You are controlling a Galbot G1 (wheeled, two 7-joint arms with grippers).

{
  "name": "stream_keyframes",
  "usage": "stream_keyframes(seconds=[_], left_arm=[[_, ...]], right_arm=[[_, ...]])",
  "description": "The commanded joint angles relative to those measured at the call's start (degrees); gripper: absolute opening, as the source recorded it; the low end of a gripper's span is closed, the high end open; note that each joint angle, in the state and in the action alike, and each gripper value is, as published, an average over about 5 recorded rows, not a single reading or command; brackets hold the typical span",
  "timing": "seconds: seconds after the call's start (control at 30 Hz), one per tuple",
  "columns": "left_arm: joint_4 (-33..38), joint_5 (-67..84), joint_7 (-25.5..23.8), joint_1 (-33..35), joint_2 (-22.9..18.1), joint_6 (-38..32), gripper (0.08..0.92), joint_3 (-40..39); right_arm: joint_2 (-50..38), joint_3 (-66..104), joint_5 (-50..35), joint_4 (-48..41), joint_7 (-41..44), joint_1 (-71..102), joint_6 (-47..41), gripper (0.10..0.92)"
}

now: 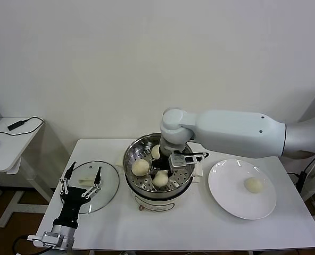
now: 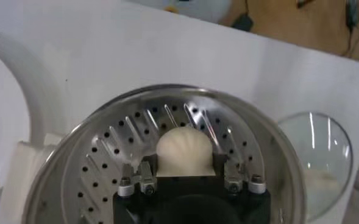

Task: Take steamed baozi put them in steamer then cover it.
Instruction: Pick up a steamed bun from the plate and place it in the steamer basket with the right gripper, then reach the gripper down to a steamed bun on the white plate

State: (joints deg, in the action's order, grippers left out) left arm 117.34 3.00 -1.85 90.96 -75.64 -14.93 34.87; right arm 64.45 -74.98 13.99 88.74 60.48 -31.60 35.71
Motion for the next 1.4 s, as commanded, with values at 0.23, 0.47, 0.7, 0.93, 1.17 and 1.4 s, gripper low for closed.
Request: stream_keyframes(seconds=[0.23, 0.47, 0.7, 0.93, 1.17, 1.4], left_arm=[[-0.3, 0.1, 0.1, -0.2, 0.0, -0.1, 0.823, -0.2], [-0.2, 0.2, 0.1, -0.4, 0.0, 0.0, 0.823, -0.1], [-0.3, 0.2, 0.1, -0.3, 0.1, 0.0, 0.823, -0.2], [-0.3, 0.1, 0.2, -0.4, 0.3, 0.2, 0.823, -0.6], [-0.7, 0.1, 0.2, -0.7, 0.6, 0.0, 0.823, -1.1], [-0.2, 0.1, 0.2, -1.4, 1.0, 0.5, 0.823, -1.6]], right_arm=[[1.1, 0.9, 2.2, -0.2, 4.3, 2.5, 3.1, 0.649], [1.1, 1.2, 2.8, -0.1, 4.3, 2.7, 3.0, 0.723], [-0.3, 4.2, 2.5, 0.3, 4.2, 2.3, 2.0, 0.820], [-8.2, 11.9, -8.3, -0.2, 10.2, -1.0, -7.1, 0.823], [-22.1, 11.1, -26.7, -12.4, 11.1, -3.5, -28.2, 0.823], [-31.1, 7.2, -30.7, -24.0, 13.4, -1.7, -32.7, 0.823]])
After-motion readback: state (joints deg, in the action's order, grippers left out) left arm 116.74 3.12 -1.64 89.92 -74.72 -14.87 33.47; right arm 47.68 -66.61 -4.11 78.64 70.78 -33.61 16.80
